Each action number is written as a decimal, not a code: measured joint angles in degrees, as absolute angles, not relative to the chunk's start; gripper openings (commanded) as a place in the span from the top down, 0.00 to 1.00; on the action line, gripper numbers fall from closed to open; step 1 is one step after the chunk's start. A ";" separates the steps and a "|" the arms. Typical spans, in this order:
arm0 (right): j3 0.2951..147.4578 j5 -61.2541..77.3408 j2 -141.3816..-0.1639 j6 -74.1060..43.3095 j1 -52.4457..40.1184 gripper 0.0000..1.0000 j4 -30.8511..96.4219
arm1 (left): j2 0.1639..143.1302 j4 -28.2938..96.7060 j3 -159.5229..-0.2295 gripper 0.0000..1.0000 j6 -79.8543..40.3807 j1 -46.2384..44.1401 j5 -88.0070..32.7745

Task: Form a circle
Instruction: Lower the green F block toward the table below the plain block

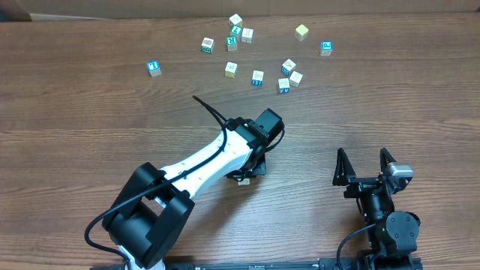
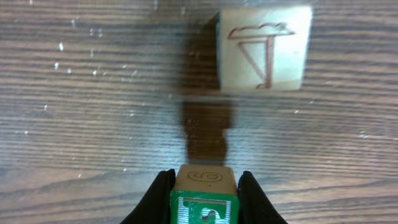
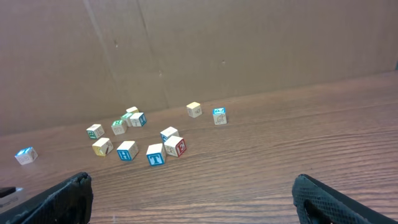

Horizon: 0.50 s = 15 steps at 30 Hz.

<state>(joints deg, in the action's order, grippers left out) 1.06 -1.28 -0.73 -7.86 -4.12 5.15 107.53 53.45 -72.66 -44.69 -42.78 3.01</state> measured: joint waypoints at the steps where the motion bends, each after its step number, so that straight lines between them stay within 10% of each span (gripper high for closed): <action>1: 1.06 -1.28 -0.73 -7.88 -4.10 0.00 5.15 | 107.53 53.06 -72.66 0.85 -44.69 -42.78 3.01; 15: 1.06 -1.26 -0.73 -7.88 -4.10 0.00 5.13 | 107.53 52.25 -72.60 0.78 -44.69 -43.07 3.20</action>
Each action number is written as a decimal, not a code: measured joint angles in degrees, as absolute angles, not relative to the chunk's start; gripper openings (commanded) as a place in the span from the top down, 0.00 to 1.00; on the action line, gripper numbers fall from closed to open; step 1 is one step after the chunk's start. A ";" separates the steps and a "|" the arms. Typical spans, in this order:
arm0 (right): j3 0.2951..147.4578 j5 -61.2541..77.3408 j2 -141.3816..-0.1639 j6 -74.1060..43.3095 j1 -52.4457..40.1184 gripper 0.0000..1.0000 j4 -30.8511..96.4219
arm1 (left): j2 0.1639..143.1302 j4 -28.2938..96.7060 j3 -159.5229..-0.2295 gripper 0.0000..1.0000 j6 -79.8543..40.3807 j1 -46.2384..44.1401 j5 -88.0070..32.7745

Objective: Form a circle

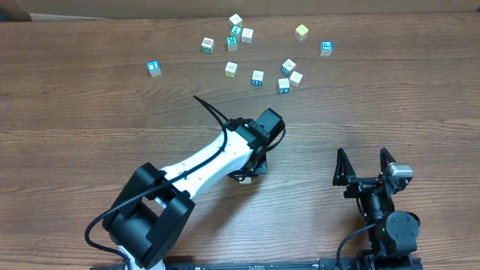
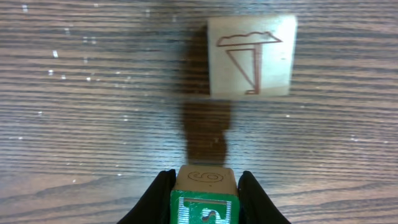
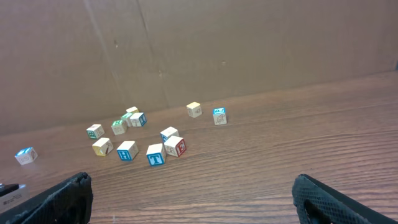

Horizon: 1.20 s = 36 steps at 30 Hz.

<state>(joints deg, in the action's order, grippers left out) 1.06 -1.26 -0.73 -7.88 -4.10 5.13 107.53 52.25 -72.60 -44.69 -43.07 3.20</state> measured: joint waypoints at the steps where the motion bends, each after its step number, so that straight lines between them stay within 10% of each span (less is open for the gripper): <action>1: 1.06 -1.28 -0.73 -7.81 -4.10 0.00 5.15 | 107.53 51.86 -72.44 0.74 -44.69 -43.22 3.22; 16: 1.06 -1.28 -0.73 -7.86 -4.10 0.00 5.13 | 107.53 50.65 -70.78 0.38 -44.88 -43.66 3.05; 36: 1.06 -1.26 -0.73 -7.88 -4.10 0.00 5.17 | 107.53 52.80 -70.74 0.59 -45.06 -43.66 -0.89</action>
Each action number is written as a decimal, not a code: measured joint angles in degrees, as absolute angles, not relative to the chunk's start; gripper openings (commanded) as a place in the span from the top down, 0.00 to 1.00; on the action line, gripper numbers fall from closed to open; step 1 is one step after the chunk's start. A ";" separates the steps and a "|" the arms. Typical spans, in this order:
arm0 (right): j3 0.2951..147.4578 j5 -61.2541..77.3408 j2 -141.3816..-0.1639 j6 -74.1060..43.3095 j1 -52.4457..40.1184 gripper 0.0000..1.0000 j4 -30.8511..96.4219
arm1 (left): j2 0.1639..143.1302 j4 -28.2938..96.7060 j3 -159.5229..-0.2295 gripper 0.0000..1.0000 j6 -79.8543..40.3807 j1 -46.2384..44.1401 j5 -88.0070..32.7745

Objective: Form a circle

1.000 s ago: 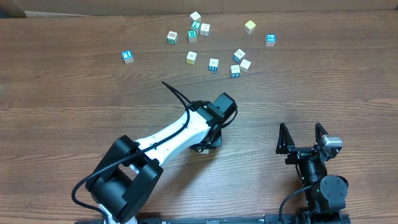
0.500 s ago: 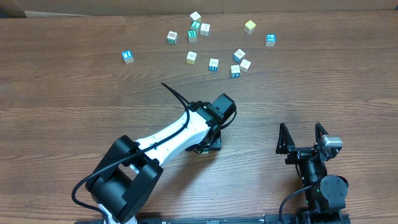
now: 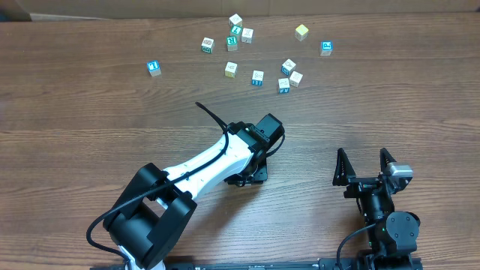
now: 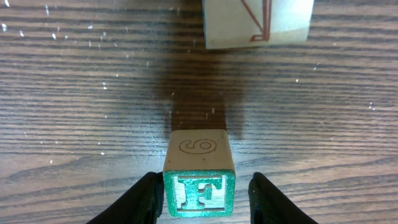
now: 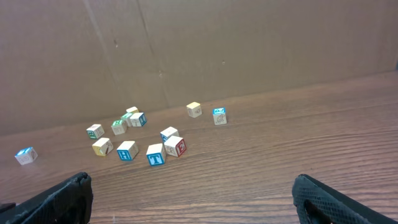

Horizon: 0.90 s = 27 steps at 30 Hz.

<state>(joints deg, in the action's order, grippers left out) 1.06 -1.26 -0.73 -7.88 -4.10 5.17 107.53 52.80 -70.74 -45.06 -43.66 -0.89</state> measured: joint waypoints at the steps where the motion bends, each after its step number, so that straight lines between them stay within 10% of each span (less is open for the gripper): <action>1: 1.06 -1.26 -0.73 -7.86 -4.10 0.00 5.17 | 107.53 52.99 -70.74 0.59 -45.08 -43.66 -0.91; 27: 1.06 -1.28 -0.73 -7.86 -4.10 0.00 5.15 | 107.53 52.56 -70.74 0.71 -45.06 -43.66 -1.08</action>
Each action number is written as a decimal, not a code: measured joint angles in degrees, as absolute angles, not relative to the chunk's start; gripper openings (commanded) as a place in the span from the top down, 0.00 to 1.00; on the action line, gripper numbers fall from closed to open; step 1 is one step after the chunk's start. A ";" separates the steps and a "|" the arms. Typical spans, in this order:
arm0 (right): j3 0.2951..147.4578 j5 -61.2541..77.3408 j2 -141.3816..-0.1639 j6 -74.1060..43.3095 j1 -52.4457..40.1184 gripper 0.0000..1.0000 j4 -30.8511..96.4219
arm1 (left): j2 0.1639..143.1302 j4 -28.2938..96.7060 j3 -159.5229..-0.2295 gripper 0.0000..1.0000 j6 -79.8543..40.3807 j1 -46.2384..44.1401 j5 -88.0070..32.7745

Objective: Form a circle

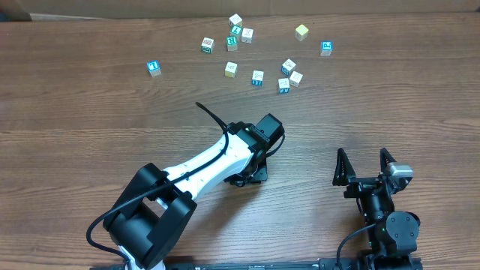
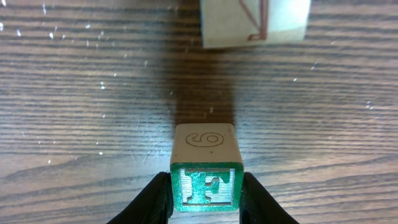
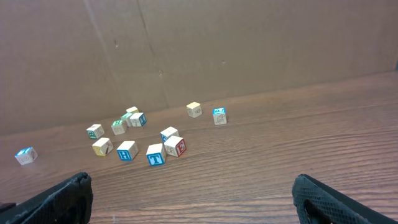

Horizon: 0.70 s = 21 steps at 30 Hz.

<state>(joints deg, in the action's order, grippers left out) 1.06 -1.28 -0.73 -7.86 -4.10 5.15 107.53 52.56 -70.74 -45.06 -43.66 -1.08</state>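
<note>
My left gripper [image 2: 205, 200] is shut on a wooden block [image 2: 205, 163] with a green F face and a 6 on top. The block is low over the wooden table. Its black fingers [image 2: 158, 196] press both sides. Just beyond it lies a pale block with a red line drawing [image 2: 255, 23], cut off by the frame's top edge. In the overhead view the left arm [image 1: 217, 161] covers both blocks. My right gripper [image 1: 366, 165] stands open and holds nothing at the table's near right. Several loose letter blocks [image 1: 257, 77] lie scattered at the far side.
The scattered blocks include a blue one [image 1: 154, 67] far left, a yellow one [image 1: 301, 31] and a blue one [image 1: 326, 48] far right. From the right wrist they show as a group [image 3: 155, 152] before a brown cardboard wall [image 3: 249, 43].
The left fingers stood open with gaps beside the green F block on the table. Now they are closed against its sides. The right arm has not moved.
My left gripper held the green F block above the table, short of the pale drawn block, at the first two moments. Then it was lower, open, with the block standing on the table. Now it is shut on the block again.
</note>
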 measured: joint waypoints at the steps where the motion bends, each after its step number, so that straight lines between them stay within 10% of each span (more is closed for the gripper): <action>1: 1.06 -1.26 -0.73 -7.84 -4.10 0.00 5.17 | 107.53 52.25 -70.74 0.71 -45.06 -43.66 -1.02; 21: 1.06 -1.26 -0.73 -7.86 -4.10 0.00 5.15 | 107.53 49.10 -70.74 0.69 -45.06 -42.09 2.24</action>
<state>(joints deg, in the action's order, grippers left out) 1.06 -1.26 -0.73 -7.86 -4.10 5.15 107.53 49.10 -70.74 -45.06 -42.09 2.24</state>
